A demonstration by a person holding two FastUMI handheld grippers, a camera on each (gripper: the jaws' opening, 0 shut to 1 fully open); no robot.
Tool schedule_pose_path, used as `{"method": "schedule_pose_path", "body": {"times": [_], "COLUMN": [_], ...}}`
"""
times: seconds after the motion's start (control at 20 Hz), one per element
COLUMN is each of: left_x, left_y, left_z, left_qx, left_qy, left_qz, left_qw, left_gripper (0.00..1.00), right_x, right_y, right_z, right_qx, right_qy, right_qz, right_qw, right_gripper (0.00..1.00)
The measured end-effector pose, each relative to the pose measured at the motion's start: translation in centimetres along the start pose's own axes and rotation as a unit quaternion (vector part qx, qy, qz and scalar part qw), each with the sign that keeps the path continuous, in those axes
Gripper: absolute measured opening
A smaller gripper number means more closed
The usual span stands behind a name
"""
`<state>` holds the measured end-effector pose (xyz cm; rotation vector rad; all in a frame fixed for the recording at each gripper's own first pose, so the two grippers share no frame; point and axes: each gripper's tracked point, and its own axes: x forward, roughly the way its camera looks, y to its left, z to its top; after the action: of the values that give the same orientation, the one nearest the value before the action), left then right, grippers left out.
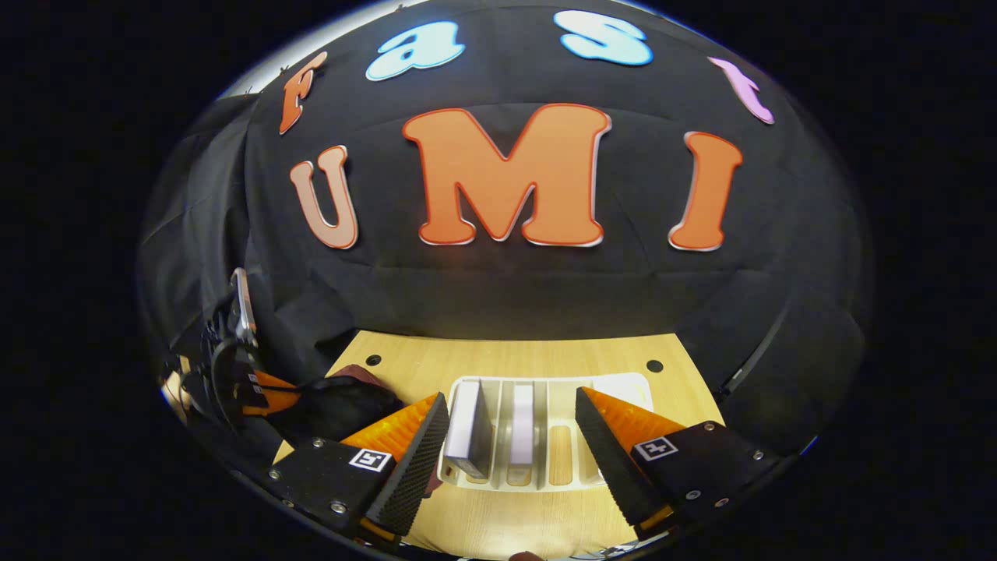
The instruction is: Open the schoolbag, grab two books from the bookshelf and put them into the schoolbag.
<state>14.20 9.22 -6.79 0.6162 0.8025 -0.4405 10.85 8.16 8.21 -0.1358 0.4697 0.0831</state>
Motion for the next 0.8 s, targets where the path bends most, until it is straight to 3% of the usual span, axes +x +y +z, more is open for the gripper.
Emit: {"method": "schedule_pose_path", "body": {"times": [0.15,0.35,0.6,0.8], "left_x": [0.2,0.3,0.9,1.9], "left_y": [0.0,0.6,0.4,0.0], "left_z": [-0.2,-0.6,-1.5,-2.4], "left_qx": [-0.009,-0.019,-0.025,-0.024], "left_qy": [-0.004,-0.009,-0.010,-0.007], "left_qz": [-0.018,-0.024,-0.048,-0.055], "left_qw": [1.000,0.999,0.998,0.998], "left_gripper": [0.01,0.00,0.01,0.00], "right_x": [2.2,5.8,10.5,13.4], "right_y": [4.5,8.0,5.8,5.0], "right_z": [1.8,-0.6,-5.5,-9.5], "right_qx": [0.027,0.031,-0.025,-0.019], "right_qy": [0.069,0.181,0.258,0.312], "right_qz": [0.039,0.059,-0.005,-0.017], "right_qw": [0.996,0.981,0.966,0.950], "right_gripper": [0.97,0.97,0.98,0.98]}}
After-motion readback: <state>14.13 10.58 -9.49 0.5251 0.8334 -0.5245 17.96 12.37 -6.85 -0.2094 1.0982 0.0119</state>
